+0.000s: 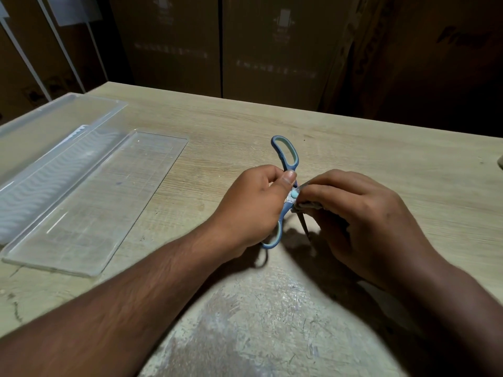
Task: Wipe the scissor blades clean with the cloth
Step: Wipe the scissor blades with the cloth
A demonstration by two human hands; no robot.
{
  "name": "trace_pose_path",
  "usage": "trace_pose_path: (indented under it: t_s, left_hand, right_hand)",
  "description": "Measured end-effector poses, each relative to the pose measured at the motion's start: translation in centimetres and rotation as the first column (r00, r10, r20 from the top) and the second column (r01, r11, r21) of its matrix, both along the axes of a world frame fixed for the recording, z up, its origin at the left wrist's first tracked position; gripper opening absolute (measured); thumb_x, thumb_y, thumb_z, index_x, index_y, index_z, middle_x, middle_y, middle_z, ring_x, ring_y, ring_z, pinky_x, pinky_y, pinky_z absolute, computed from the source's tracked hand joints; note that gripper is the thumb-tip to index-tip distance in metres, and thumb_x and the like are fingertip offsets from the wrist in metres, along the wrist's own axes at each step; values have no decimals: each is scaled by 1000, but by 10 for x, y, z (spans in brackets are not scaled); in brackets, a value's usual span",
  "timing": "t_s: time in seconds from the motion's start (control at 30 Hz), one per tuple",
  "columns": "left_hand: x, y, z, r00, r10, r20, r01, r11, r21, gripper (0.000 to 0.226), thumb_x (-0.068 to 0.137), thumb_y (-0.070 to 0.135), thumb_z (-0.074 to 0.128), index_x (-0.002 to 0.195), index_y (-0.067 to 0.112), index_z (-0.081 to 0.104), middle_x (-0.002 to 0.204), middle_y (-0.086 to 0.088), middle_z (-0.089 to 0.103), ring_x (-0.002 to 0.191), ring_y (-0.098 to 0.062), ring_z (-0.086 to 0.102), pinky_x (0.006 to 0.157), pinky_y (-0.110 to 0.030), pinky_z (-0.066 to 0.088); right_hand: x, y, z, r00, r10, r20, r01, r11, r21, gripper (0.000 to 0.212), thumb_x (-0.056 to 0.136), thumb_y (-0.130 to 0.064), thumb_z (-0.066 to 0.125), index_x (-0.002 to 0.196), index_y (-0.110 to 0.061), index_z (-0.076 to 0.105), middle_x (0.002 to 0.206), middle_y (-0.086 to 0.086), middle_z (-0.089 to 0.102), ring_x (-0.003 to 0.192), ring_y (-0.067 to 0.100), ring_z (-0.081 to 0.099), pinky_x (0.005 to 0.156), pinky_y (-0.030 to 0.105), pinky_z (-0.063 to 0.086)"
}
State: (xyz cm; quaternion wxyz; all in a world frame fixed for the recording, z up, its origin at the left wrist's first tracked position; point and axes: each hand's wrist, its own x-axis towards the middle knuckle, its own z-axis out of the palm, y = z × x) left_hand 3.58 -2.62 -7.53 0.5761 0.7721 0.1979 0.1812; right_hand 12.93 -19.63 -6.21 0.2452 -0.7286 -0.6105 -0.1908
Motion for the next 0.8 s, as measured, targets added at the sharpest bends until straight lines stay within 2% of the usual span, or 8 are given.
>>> trace_pose_path:
  t_s: [0.13, 0.27, 0.43, 0.5, 0.6, 0.7, 0.77, 0.8]
  left_hand:
    - [2, 2, 2, 999, 19, 35, -16, 996, -91, 39, 93, 55, 56, 90, 21, 76, 95, -25, 75, 80, -29, 63, 87, -63, 54]
    - [-1, 1, 3, 999, -39, 15, 40, 997, -66, 43, 91, 56, 51, 93, 19, 75, 84, -14, 74, 74, -20, 60, 77, -50, 49]
    - [-2, 2, 1, 998, 7, 57, -2, 997, -80, 38, 96, 49, 59, 94, 17, 77, 95, -18, 80, 91, -42, 73, 98, -65, 55]
    - [0, 3, 1, 998, 6, 66, 1, 995, -100, 39, 92, 52, 58, 92, 19, 77, 98, -25, 78, 90, -46, 72, 96, -67, 54]
    - [-1, 1, 2, 999, 1, 50, 1, 999, -49, 37, 99, 53, 59, 87, 22, 75, 84, -27, 70, 70, -25, 57, 72, -49, 48]
    - [-2, 0, 1, 1000, -1, 13, 1, 1000, -32, 31, 107, 42, 59, 83, 26, 72, 55, 11, 60, 47, -3, 46, 61, -31, 36]
    - [-3, -1, 3, 1000, -8, 10, 8, 999, -44, 32, 102, 47, 64, 82, 25, 72, 57, 8, 67, 50, -1, 52, 61, -31, 42]
    - [-1, -1, 2, 1000, -5, 27, 6, 998, -55, 32, 96, 53, 66, 83, 25, 74, 71, -2, 76, 61, -8, 61, 68, -35, 49]
  right_hand:
    - [0, -2, 0, 999, 45, -18, -45, 999, -22, 21, 104, -15, 62, 119, -14, 77, 114, -1, 73, 95, 23, 71, 74, 41, 58]
    - [-1, -1, 0, 999, -17, 32, 17, 1000, 14, 25, 105, -24, 58, 118, -13, 77, 110, 3, 74, 91, 27, 70, 70, 44, 58]
    - [1, 0, 1, 1000, 14, 3, -15, 999, 30, 20, 106, -18, 64, 119, -11, 77, 109, 5, 75, 91, 26, 71, 72, 42, 58]
    - [1, -2, 2, 999, 44, -4, -44, 999, 13, 18, 103, -17, 66, 116, -10, 77, 108, 4, 74, 91, 23, 71, 72, 39, 59]
    - [6, -7, 4, 994, 52, -93, -46, 997, 59, 15, 100, -14, 72, 113, -8, 76, 107, 3, 73, 91, 18, 70, 73, 36, 58]
    - [13, -16, 13, 970, 0, -245, 45, 983, 180, 12, 98, -19, 74, 107, -11, 77, 98, -1, 72, 86, 17, 69, 71, 35, 54]
    - [15, -19, 17, 951, -38, -305, 103, 975, 199, 10, 95, -19, 77, 104, -17, 77, 96, -6, 73, 86, 13, 69, 71, 34, 55]
    - [14, -18, 16, 947, -44, -317, 105, 978, 180, 11, 93, -18, 79, 104, -18, 78, 96, -8, 74, 86, 11, 70, 72, 34, 55]
